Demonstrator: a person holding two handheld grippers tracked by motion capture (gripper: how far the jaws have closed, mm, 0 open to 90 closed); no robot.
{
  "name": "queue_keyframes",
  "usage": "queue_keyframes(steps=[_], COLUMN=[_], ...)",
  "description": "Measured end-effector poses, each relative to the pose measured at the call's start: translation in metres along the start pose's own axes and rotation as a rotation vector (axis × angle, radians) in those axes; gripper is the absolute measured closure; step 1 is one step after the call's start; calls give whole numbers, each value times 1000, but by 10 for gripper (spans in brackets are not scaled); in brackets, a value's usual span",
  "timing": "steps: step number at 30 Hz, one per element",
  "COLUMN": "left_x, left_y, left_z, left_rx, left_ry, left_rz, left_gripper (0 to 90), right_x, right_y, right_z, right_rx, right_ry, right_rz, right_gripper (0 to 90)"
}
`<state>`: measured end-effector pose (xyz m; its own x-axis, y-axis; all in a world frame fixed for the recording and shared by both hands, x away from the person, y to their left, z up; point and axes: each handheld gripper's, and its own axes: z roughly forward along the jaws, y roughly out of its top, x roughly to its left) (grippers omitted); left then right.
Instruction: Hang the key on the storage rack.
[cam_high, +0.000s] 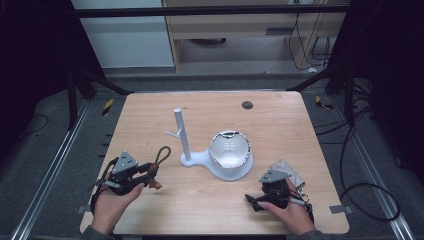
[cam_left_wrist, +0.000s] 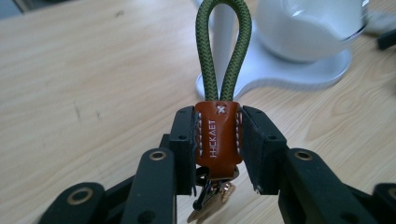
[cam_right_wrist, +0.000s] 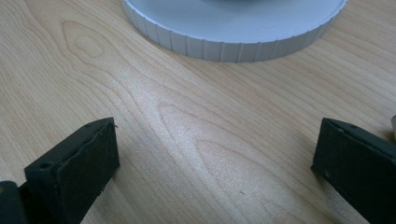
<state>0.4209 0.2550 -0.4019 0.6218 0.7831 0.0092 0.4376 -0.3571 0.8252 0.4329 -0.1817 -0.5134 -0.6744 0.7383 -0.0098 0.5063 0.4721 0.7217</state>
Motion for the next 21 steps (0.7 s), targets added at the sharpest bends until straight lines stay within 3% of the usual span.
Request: queue_keyframes(steps=[3,11,21], left_x=[-11,-31,-41], left_y=[7,25,48], left_z=[-7,-11,-10], left_rx=[-41,-79,-130], left_ry=[-15,-47,-44], left_rz=[19,82,101], left_gripper=[661,661,661], right_x=[0,0,0], right_y=[0,0,0], right_z=[0,0,0], right_rx=[0,0,0], right_ry=[0,0,1], right_rz=[0,0,0], right_gripper=[3,3,2])
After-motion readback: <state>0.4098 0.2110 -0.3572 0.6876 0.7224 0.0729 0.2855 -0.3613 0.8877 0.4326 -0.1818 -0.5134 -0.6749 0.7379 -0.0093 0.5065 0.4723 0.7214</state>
